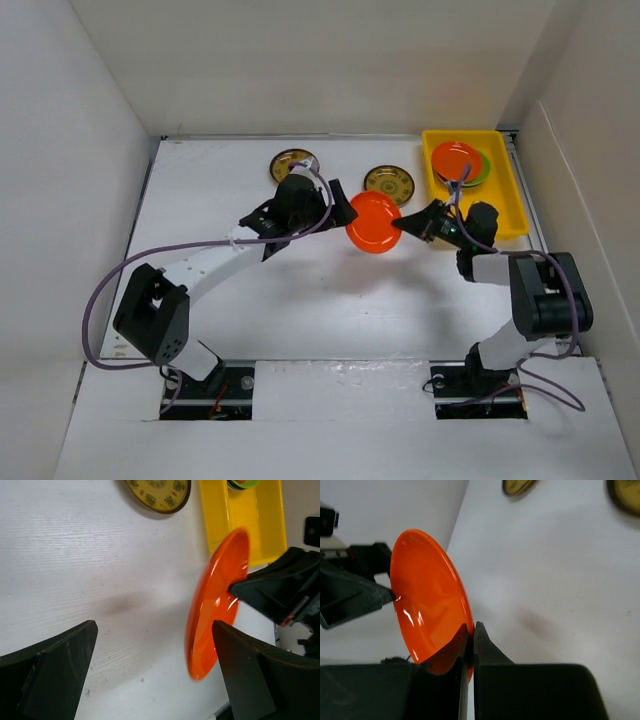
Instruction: Place the plates into the plastic bin on the countertop
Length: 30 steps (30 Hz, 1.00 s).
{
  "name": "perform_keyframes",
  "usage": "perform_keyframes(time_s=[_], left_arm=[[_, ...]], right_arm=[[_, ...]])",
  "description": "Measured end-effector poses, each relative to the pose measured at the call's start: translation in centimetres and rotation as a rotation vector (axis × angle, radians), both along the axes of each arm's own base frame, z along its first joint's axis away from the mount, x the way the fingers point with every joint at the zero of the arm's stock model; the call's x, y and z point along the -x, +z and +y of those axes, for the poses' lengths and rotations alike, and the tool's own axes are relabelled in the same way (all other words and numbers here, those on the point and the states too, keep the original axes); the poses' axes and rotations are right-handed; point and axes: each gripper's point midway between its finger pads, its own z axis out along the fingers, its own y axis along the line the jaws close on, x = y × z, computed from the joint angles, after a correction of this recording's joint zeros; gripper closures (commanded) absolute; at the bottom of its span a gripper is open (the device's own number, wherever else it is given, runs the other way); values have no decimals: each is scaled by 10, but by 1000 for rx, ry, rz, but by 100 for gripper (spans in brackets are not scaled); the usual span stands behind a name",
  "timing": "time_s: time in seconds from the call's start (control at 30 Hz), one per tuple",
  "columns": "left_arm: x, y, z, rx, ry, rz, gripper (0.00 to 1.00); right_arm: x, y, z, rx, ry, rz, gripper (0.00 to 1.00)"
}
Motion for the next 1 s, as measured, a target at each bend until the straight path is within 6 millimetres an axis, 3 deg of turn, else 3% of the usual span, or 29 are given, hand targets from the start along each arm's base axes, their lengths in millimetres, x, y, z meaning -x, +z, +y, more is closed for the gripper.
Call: perform_keyframes(time_s=[0.13, 0.3, 0.4, 0.5, 0.67, 0.8, 0.9, 0.97, 1.0], left_arm=[[-5, 1, 7, -17, 45, -11, 0], [1, 3, 21, -40, 75, -29, 0], [6, 5, 28, -48, 79, -42, 0], [10, 3, 33, -62, 77, -46, 0], [14, -5, 36, -86, 71, -40, 0], [13, -5, 37, -90, 70, -43, 0], [14, -5, 37, -90, 67, -42, 0], [14, -6, 36, -90, 63, -42, 0], [14, -5, 36, -90, 62, -42, 0]], right_arm=[[-43, 34, -43, 56, -244, -15, 100], [-111, 96, -135, 117, -646, -49, 100], [-145, 111, -185, 136, -804, -37, 100], [-171, 97, -222, 150, -885, 22, 100], [-194, 27, -265, 169, -935, 206, 100], [-198, -20, -278, 183, -940, 331, 100], [-208, -30, -279, 184, -925, 359, 100], [-215, -27, -280, 182, -918, 352, 85], [-218, -24, -280, 180, -915, 345, 66]])
